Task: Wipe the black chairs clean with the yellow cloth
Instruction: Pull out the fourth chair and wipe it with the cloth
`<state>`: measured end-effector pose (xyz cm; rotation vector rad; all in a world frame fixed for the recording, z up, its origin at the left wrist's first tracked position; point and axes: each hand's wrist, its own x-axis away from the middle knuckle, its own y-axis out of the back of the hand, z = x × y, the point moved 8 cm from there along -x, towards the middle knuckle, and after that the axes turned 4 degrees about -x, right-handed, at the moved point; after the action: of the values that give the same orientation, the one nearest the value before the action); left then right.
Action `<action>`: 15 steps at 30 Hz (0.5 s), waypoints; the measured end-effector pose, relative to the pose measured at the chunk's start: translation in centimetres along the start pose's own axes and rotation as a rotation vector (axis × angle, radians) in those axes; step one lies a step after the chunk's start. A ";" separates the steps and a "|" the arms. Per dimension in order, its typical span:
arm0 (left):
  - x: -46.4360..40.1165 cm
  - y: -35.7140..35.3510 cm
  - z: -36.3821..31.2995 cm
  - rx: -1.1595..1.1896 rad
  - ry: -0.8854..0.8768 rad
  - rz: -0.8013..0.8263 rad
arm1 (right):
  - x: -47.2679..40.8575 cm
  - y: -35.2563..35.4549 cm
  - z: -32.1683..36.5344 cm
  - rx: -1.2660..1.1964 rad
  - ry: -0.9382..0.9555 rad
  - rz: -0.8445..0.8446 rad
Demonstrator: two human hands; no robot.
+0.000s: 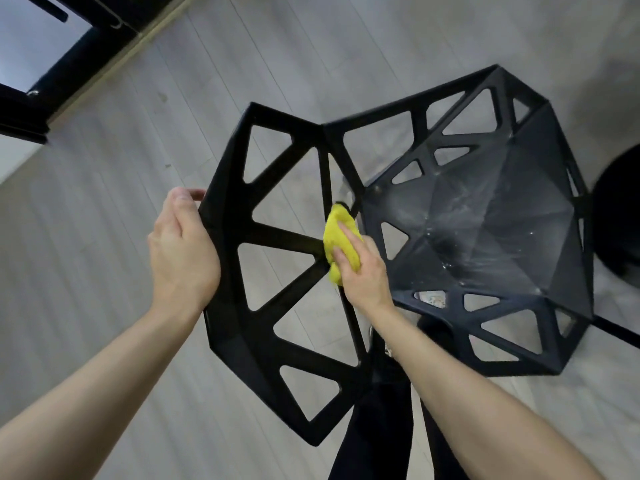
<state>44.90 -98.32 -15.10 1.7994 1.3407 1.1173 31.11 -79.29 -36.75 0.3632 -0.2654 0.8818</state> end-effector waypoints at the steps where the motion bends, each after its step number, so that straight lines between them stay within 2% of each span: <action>1: 0.0 -0.1 0.0 0.001 0.000 0.002 | -1.9 -0.1 1.1 -0.043 -0.021 -0.038; 3: -0.1 -0.1 0.1 -0.001 0.000 -0.001 | -6.5 -1.0 3.8 -0.138 -0.066 -0.096; 5: -0.2 0.0 0.0 0.001 0.002 0.000 | -8.6 -0.8 5.3 -0.121 -0.002 -0.120; 8: -0.3 -0.2 0.2 0.019 0.000 0.010 | -1.7 -0.3 0.7 0.031 0.015 0.021; 11: -0.3 -0.1 0.2 0.025 0.011 0.004 | 3.0 0.8 -4.0 0.080 -0.154 0.011; 13: -0.3 -0.3 0.2 0.016 0.003 0.009 | 2.6 0.1 -3.2 0.054 -0.249 -0.063; 15: -0.4 -0.2 0.2 0.016 0.000 0.007 | 3.8 -1.3 2.5 -0.013 -0.116 -0.054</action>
<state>44.95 -98.64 -15.42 1.8164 1.3478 1.1129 34.26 -78.41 -33.30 0.4088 -0.3666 0.8069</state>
